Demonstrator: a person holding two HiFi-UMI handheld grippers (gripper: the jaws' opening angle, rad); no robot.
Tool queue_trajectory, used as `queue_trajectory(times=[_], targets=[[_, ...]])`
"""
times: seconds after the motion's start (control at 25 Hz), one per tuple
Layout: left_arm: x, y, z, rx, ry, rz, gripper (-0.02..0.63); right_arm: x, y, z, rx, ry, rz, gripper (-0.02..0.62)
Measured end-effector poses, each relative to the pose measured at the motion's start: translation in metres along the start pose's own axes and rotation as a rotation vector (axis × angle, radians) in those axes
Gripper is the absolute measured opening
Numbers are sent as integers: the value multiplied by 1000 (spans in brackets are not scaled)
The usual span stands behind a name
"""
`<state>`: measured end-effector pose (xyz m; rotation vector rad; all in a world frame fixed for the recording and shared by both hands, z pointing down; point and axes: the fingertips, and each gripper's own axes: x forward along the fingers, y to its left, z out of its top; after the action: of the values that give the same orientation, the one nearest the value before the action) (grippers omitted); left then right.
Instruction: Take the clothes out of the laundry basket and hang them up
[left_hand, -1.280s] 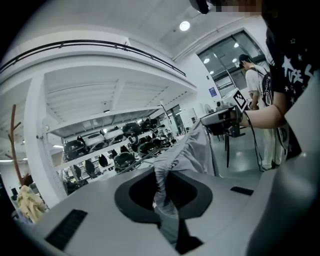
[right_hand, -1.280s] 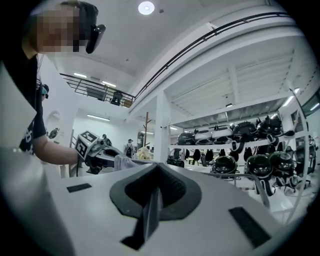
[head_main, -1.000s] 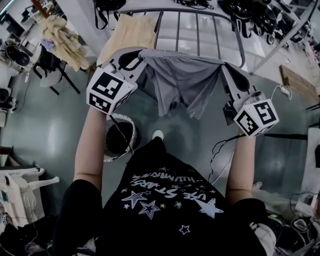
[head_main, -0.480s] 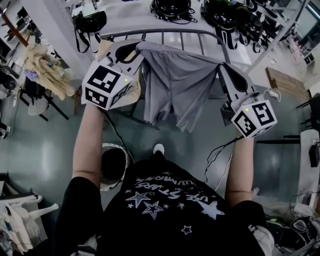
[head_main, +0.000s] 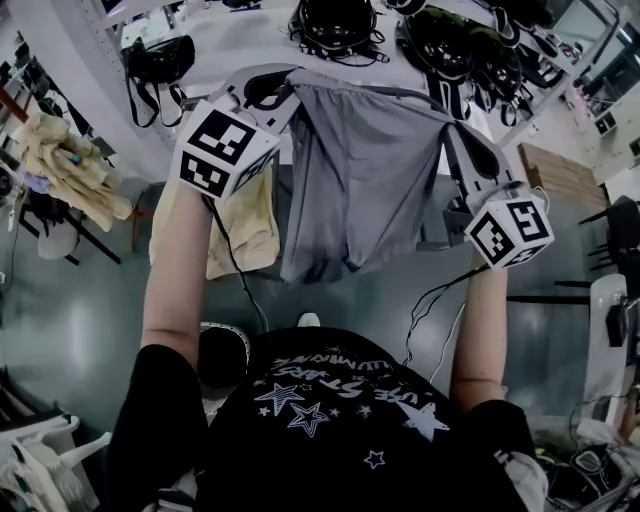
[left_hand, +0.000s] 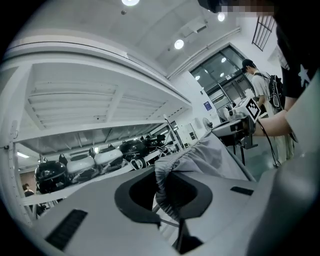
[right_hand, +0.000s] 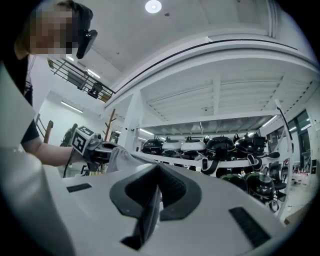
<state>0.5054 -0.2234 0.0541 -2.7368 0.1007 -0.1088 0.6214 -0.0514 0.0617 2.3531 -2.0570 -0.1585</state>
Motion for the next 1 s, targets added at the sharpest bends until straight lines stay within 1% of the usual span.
queue_trajectory(times=[0.16,0.36,0.6,0.72,0.84,1.0], targets=[[21,15,-26,-39,19,2,54,23,-12,-16,16,17,-16,12],[54,32,-34,-79,45,-3,54,50,-38,-19,24,24,-40,12],[98,67,-49,-70,100,31,54,97,-79,-23,12,33,-23,12],[124,85,-58,-82,121,50,54,127,-103,-32,17,41,-7,12],[148,93,-76,-88,158,61,54,154,-124,-53,39,77,16,12],[168,94,-115,-131,220,52,54,179,-137,-100,87,158,55,12]])
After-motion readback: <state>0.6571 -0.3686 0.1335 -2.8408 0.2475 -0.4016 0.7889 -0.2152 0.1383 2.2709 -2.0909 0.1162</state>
